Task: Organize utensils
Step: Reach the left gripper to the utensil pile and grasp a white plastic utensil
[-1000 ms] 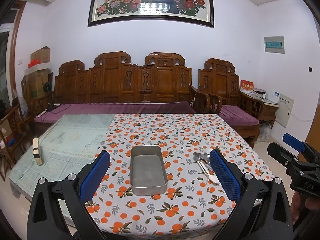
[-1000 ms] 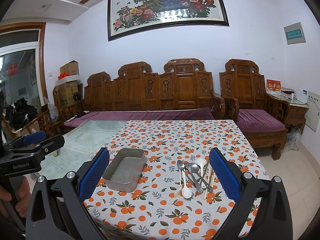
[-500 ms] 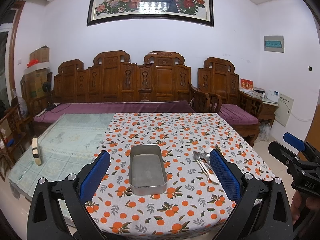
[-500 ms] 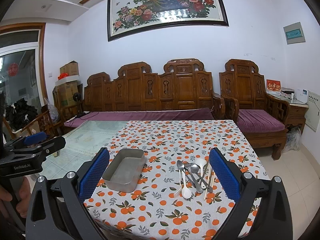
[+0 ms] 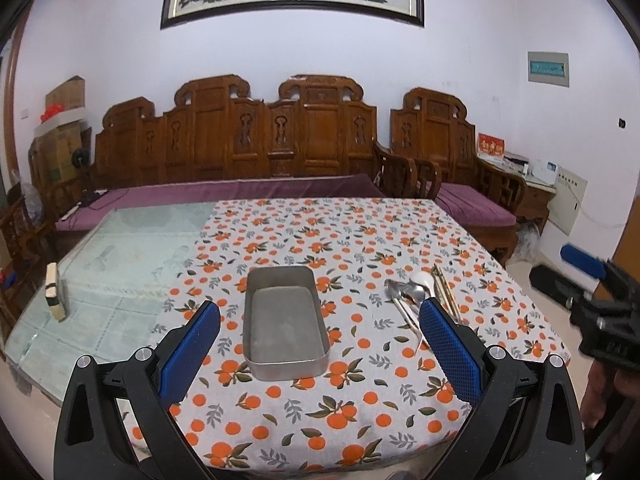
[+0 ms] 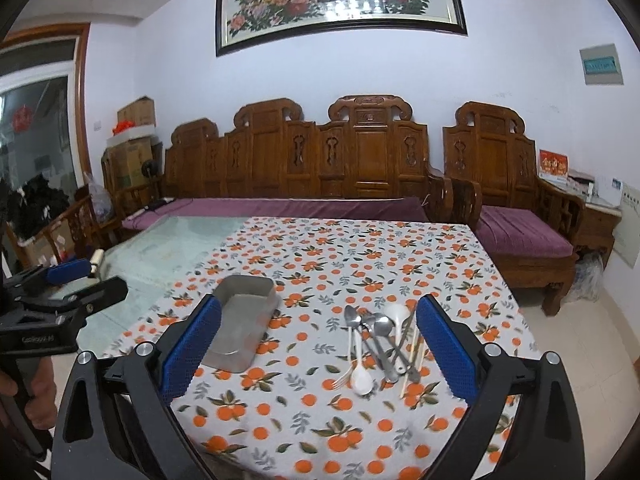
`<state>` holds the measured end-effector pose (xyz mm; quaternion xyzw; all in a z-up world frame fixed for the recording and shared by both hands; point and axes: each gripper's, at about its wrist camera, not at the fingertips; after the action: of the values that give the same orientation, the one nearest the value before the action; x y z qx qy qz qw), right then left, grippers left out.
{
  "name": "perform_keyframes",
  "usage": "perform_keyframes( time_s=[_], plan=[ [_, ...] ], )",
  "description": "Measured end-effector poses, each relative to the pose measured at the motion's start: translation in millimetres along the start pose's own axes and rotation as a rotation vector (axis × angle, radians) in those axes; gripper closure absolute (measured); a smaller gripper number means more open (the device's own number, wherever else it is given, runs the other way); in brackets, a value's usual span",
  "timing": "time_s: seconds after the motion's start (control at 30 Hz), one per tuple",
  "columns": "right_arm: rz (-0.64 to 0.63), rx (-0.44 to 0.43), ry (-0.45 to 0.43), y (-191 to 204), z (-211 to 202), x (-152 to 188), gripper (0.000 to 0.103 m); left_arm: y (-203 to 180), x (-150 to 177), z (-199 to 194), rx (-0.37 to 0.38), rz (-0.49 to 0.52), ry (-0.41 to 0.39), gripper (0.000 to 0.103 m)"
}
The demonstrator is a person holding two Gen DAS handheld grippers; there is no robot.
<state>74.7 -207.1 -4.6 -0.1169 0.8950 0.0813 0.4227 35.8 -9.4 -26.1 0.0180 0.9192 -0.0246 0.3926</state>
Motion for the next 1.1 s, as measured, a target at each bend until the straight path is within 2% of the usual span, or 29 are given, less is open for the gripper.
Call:
perform_keyframes(
  time_s=[0.33, 0.5, 0.83, 0.97, 1.1],
  plan=[
    [-0.043, -0.048, 0.077, -22.4, 49.0, -22.9, 0.022, -5.0, -5.0, 37.4, 0.014, 0.028, 0.054, 0.007],
    [-0.041, -0.044, 0.121, -38.5, 72.3, -20.6, 0.026, -8.4, -9.5, 57.7, 0.035, 0.042, 0.092, 0.007],
    [0.020, -0.008, 0.218, -88.9, 114.0, 12.0, 0.035, -31.5, -15.0, 97.1, 0.107, 0.084, 0.165, 0.007],
    [0.038, 0.007, 0.286, -109.9, 134.9, 27.8, 0.039, -44.5, -16.9, 119.5, 0.145, 0.084, 0.208, 0.007],
    [0.083, -0.016, 0.323, -128.0, 149.1, 36.7, 0.043, -64.6, -11.0, 152.5, 0.161, 0.106, 0.274, 0.007]
  ],
)
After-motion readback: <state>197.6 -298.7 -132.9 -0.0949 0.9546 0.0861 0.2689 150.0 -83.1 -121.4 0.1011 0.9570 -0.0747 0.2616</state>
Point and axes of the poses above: each gripper's, at about its wrist camera, not at the fingertips, and z roughly the way its jaws point, y to its left, x to its underside, and after that the axes turned 13 degrees about y, right-handed
